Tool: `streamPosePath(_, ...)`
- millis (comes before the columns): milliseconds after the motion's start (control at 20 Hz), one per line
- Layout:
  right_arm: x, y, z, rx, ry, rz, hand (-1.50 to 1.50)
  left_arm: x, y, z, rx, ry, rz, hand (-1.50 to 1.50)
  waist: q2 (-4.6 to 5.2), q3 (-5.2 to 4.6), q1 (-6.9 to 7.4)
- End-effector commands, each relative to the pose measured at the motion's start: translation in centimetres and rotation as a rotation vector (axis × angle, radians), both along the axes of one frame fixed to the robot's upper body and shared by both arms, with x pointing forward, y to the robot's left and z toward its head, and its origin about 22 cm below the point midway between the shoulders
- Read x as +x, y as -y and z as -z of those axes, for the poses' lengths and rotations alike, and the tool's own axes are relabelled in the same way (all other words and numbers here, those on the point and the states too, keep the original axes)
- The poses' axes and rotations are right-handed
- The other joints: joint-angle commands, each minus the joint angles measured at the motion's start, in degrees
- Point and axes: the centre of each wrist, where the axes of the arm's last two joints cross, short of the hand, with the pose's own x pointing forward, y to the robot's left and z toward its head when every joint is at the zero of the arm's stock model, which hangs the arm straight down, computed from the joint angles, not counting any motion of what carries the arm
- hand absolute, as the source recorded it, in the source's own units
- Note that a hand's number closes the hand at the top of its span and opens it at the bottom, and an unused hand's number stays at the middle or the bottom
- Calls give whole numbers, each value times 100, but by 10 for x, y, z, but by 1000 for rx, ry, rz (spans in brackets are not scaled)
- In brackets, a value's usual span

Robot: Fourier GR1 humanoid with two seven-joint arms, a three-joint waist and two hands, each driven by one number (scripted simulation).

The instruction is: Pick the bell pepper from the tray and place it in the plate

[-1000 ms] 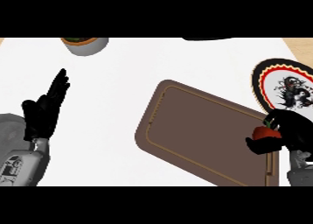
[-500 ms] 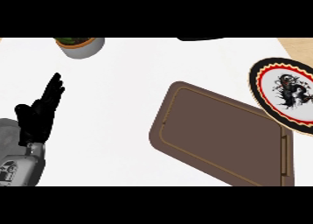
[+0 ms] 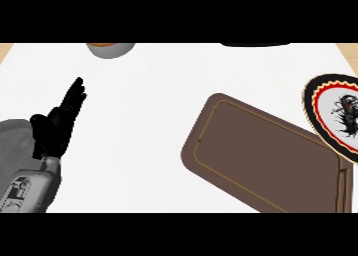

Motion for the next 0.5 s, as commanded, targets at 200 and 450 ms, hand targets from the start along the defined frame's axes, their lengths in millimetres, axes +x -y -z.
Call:
streamPosePath(200,31,20,4,96,-65,-73,150,5,-1,-12,16,7,49,0,27,-21,296)
streamPosePath(450,83,-28,47,96,-106,-134,150,8,27,-11,0,11,46,0,28,-21,317)
